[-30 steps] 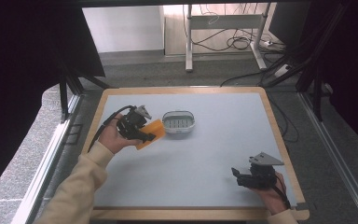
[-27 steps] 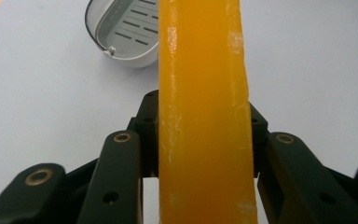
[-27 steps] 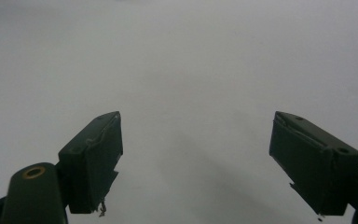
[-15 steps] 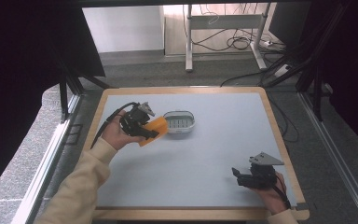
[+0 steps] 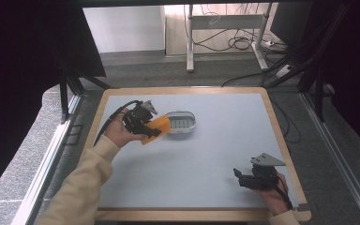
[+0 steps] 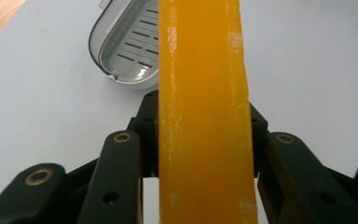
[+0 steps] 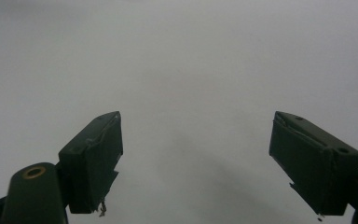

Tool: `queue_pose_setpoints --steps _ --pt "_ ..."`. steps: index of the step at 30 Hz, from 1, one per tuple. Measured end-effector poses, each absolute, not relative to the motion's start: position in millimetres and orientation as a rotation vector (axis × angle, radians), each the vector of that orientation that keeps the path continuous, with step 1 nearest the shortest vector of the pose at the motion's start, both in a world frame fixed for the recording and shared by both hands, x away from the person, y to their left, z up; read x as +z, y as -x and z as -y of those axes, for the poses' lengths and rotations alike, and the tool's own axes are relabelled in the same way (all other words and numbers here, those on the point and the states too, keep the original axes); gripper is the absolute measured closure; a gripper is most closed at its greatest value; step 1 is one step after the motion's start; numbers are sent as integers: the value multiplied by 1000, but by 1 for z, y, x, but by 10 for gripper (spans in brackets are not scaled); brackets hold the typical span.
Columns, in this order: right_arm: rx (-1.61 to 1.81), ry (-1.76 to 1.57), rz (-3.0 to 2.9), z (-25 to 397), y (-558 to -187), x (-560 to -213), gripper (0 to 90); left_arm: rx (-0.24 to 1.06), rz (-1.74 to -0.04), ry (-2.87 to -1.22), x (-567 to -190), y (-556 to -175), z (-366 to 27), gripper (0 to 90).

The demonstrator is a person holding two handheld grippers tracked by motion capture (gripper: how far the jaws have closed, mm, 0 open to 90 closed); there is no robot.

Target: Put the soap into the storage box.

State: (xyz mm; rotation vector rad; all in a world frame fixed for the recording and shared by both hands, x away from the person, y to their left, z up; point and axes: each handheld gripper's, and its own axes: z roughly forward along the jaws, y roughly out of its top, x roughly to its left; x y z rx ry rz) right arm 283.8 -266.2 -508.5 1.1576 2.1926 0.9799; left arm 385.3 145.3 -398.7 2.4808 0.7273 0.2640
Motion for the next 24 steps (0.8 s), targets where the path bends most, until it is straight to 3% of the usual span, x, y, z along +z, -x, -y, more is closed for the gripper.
queue_pose_setpoints --steps 24 --pt "976 -1159 -2191 267 -284 -509 176 277 -673 -2484 -389 -398 -137 616"
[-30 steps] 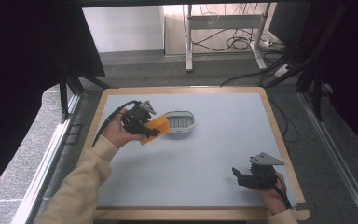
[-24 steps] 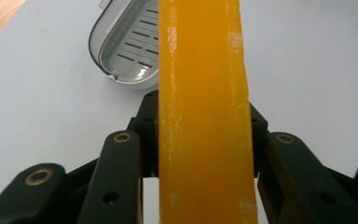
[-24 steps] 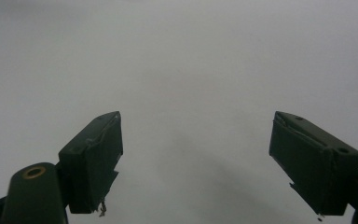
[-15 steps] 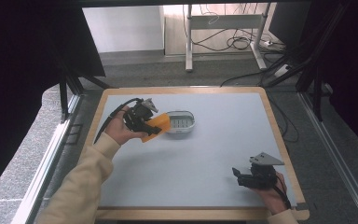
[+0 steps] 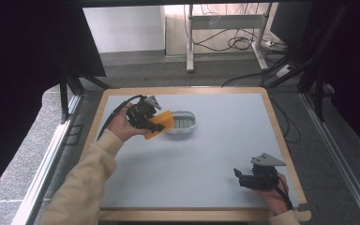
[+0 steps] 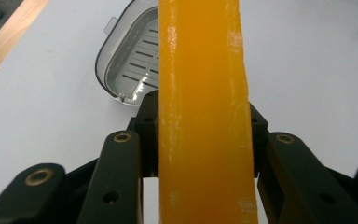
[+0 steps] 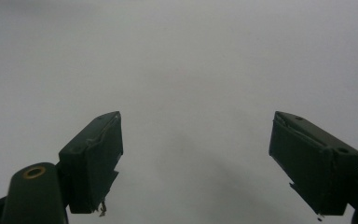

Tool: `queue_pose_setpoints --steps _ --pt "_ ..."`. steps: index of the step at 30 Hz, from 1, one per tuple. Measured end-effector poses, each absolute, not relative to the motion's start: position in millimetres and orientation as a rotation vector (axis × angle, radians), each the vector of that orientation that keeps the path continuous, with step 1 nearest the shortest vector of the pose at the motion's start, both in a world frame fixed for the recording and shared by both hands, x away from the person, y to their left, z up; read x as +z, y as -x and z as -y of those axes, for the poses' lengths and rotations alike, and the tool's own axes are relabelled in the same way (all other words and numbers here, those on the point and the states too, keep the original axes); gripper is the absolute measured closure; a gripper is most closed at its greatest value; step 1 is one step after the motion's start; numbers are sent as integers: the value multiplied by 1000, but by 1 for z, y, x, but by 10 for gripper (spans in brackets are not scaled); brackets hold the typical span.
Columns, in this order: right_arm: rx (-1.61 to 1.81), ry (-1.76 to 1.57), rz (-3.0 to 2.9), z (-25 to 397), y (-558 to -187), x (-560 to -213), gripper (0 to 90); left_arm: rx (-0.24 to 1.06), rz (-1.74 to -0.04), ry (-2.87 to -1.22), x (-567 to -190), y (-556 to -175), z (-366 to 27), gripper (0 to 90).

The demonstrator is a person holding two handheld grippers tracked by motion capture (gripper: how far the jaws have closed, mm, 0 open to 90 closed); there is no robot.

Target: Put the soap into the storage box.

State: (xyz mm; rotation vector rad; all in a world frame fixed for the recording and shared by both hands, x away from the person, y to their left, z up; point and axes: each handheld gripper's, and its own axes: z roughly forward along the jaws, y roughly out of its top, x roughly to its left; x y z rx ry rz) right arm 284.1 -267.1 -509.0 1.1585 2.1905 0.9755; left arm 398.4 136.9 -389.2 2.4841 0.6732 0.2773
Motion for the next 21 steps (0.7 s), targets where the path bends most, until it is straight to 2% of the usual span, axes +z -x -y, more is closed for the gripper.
queue_pose_setpoints --steps 21 --pt "973 -1166 -2189 268 -284 -510 176 285 -635 -2493 -382 -416 -128 617"
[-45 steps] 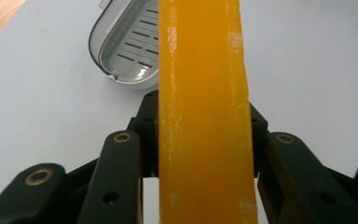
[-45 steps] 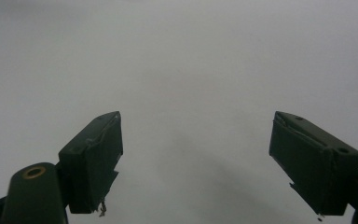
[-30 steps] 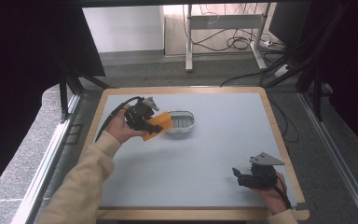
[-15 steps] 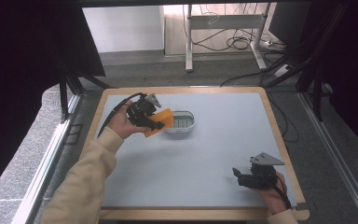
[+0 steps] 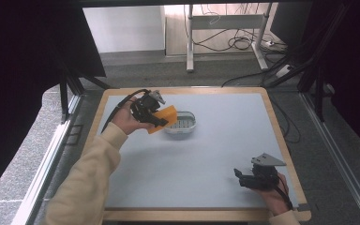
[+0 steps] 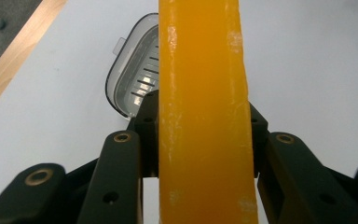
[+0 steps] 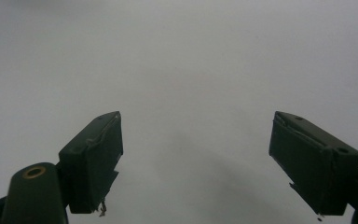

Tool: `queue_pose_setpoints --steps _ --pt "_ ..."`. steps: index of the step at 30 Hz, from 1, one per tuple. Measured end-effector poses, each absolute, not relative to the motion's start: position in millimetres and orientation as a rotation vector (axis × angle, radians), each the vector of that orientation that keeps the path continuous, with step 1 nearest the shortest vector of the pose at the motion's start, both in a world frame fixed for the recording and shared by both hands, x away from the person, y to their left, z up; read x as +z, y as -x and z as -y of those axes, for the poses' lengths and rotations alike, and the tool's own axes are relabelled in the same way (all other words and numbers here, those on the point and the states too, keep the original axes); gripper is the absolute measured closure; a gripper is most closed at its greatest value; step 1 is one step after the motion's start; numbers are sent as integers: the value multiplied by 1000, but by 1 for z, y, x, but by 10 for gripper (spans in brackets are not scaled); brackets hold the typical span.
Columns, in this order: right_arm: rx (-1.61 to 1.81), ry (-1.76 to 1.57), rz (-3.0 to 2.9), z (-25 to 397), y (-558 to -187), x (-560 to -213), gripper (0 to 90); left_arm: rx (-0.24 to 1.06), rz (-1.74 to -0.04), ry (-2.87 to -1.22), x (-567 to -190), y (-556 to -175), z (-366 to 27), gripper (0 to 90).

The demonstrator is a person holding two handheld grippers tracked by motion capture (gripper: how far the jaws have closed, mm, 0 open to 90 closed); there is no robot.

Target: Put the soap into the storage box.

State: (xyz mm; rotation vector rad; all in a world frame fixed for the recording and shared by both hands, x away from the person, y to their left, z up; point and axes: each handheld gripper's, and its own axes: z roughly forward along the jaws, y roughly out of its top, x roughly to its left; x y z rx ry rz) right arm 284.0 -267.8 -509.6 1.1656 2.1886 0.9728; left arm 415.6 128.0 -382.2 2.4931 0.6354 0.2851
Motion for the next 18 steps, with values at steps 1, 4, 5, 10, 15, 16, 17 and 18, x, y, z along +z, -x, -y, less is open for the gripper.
queue_pose_setpoints --steps 1,4,5,10,15,16,17,18 --pt "974 -1165 -2188 268 -284 -510 176 285 -638 -2489 -382 -416 -128 617" --pt "975 -1166 -2187 268 -284 -510 176 286 -631 -2495 -382 -418 -127 617" --pt "975 -1166 -2186 268 -284 -509 176 287 -630 -2497 -381 -419 -126 616" --pt "975 -1165 -2188 268 -283 -509 176 290 -615 -2498 -379 -424 -122 616" --pt "977 -1167 -2184 269 -283 -509 176 292 -600 -2507 -378 -426 -119 616" --pt "978 -1165 -2183 269 -283 -509 177 292 -598 -2505 -378 -427 -118 616" --pt "978 -1165 -2182 269 -283 -509 176 289 -595 -2504 -379 -428 -117 616" --pt "977 -1164 -2183 269 -283 -509 176 287 -595 -2505 -379 -429 -116 616"
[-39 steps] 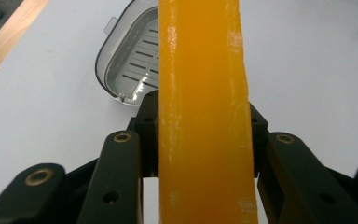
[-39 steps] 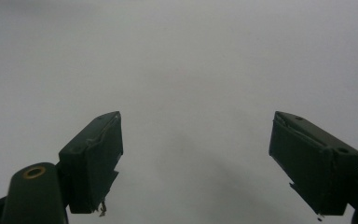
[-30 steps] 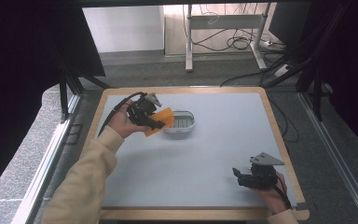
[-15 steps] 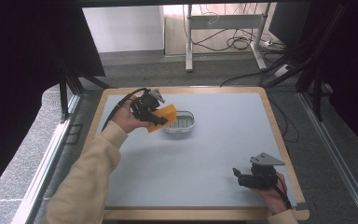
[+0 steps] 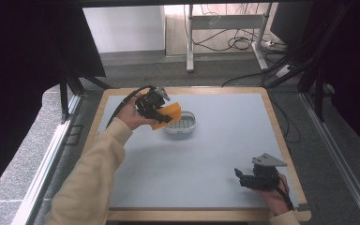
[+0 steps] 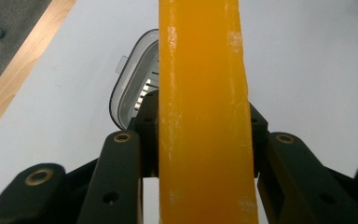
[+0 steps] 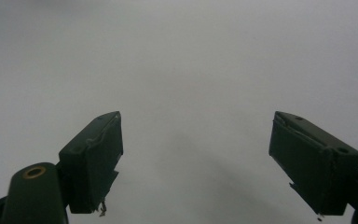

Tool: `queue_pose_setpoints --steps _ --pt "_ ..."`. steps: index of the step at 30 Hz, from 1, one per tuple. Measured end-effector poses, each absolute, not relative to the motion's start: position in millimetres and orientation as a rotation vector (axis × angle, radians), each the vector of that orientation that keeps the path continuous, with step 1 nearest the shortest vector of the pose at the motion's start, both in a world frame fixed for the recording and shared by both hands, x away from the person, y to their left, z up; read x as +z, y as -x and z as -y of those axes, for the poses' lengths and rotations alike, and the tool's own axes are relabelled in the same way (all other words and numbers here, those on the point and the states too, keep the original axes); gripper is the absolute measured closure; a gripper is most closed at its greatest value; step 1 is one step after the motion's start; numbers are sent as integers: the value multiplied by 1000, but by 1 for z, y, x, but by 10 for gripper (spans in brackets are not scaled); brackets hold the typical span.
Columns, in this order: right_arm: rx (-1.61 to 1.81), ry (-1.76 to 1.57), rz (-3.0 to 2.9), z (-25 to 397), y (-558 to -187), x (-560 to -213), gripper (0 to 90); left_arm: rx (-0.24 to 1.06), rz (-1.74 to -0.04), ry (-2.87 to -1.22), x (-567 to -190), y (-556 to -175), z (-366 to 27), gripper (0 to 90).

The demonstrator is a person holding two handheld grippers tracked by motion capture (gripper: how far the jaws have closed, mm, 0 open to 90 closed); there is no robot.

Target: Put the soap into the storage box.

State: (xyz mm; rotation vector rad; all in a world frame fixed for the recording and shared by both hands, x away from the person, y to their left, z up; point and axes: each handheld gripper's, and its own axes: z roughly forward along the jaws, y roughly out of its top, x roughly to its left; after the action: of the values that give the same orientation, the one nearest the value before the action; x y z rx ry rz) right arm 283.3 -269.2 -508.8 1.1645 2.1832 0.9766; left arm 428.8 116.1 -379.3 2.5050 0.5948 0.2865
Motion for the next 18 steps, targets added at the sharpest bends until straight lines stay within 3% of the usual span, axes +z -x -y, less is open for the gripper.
queue_pose_setpoints --steps 18 --pt "978 -1160 -2180 270 -283 -509 176 270 -531 -2526 -383 -445 -98 616"
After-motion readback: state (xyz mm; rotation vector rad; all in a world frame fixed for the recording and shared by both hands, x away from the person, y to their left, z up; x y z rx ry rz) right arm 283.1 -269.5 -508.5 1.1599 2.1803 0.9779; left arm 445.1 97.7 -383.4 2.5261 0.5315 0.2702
